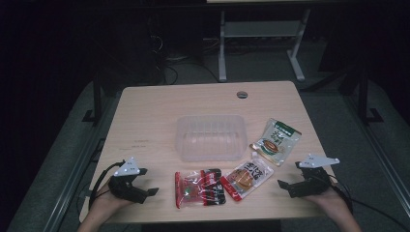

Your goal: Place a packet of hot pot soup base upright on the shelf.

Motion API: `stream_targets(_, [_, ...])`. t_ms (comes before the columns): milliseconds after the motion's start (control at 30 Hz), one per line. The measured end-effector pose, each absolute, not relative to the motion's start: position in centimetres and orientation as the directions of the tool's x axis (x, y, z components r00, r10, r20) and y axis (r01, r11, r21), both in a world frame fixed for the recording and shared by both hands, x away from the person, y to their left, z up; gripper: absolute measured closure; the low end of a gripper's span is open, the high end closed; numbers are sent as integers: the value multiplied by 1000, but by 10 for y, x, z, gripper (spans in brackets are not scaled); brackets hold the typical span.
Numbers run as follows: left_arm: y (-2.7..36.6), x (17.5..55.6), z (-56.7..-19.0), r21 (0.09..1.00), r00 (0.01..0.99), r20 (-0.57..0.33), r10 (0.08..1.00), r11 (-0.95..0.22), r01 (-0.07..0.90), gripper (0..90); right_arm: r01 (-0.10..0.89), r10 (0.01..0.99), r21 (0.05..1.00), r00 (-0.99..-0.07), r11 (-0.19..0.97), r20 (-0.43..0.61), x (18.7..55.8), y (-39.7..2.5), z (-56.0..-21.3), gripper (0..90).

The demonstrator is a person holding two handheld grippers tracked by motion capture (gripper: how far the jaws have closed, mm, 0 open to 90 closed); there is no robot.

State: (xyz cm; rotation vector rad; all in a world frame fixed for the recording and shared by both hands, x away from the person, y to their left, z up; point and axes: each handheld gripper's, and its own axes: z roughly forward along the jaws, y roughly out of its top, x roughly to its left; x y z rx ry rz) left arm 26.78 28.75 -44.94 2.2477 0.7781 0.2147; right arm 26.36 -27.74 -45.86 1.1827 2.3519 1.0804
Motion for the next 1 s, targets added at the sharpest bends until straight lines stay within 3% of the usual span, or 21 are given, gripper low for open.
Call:
stream_targets(200, [284,266,-446,692,803,-107,586,-536,483,154,559,777,734,-625,387,66,263,-278,-458,12])
stream_targets(400, [277,264,-439,700,810,-140,570,-522,488,263,554,776,740,-627,381,70,264,-276,-457,12])
stream_targets(633, [268,265,-432,701,823,-159,545,-525,483,463,549,770,742,-635,385,70,263,-273,-456,12])
stream_targets(800, [260,267,-424,726,844,-173,507,-514,457,700,547,772,749,-631,375,74,262,-274,-455,12])
stream_targets(1000, [245,270,-421,714,871,-183,455,-548,436,887,533,772,753,-633,386,53,263,-271,-451,12])
